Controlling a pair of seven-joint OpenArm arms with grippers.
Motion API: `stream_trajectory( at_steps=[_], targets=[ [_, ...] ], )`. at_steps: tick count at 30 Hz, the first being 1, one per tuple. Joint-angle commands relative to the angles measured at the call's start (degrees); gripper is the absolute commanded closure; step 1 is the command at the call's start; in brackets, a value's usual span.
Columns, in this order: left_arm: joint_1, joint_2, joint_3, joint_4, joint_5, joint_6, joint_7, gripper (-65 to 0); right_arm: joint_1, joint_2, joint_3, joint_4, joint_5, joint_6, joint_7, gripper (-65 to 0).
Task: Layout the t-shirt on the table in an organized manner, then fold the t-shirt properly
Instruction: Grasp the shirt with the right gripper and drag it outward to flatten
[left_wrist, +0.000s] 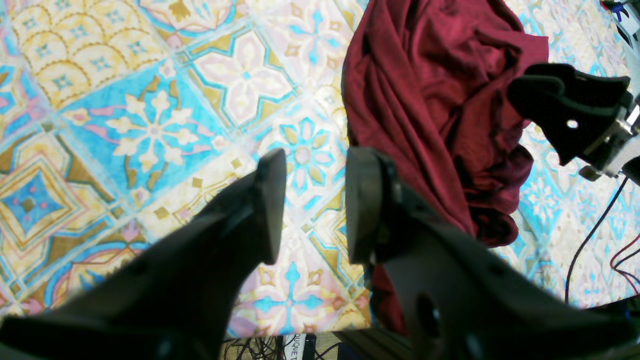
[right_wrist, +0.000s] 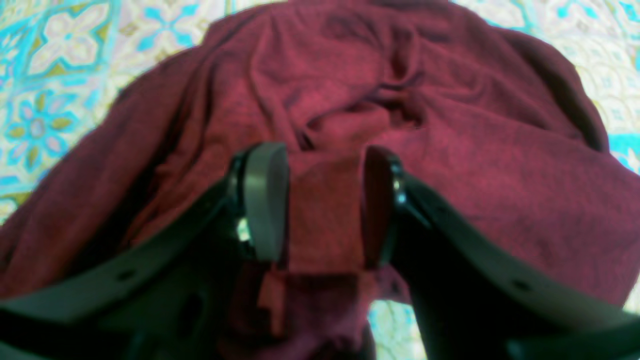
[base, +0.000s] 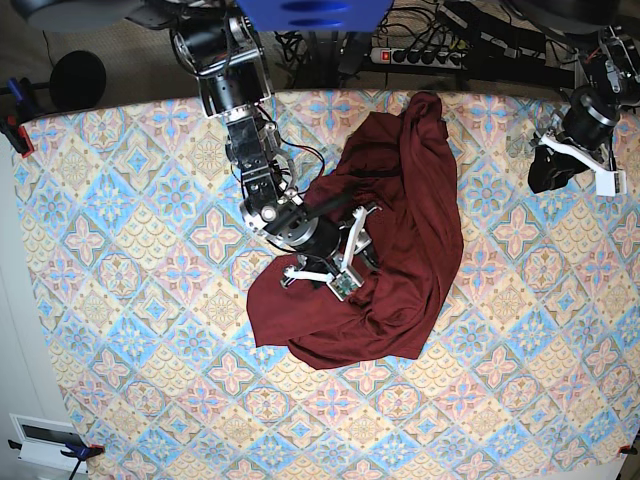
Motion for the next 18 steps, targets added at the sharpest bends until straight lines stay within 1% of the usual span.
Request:
stream_trajectory(
  at_steps=[1,5,6,8,10,18],
  targets=[
    [0.2,-0.8,-0.3,0.8,-0.8,-0.2,-1.1,-19.7,1.4,-0.6,-0.1,1.1,0.8,-0.5,1.6,-25.0],
    [0.3,-0.8,-0.3,0.8,-0.8,-0.2,-1.1,-19.7,2.1,-0.6,-0.1,-0.2,0.8,-0.9,1.7,-24.9],
    [0.3,-0.8,-0.3,0.8,-0.8,-0.2,-1.1,-19.7,2.3,-0.6,-0.1,-0.9,0.8,-1.8,1.7,-24.9],
    [0.2,-0.8,-0.3,0.8,-0.8,-0.2,-1.1,-19.7,2.4,-0.6,-0.1,-2.3,0.8,-4.9,2.9,-25.0],
    [0.2,-0.8,-0.3,0.8,-0.8,-0.2,-1.1,-19.7,2.4,-0.6,-0.1,-3.7,0.8,-6.8,4.1,-25.0],
    [0.1,-0.8,-0.3,0.8,-0.8,-0.2,-1.1,-19.7,2.3,-0.6,-0.1,-6.7,0.7,-7.2,4.3,-24.8]
  ],
)
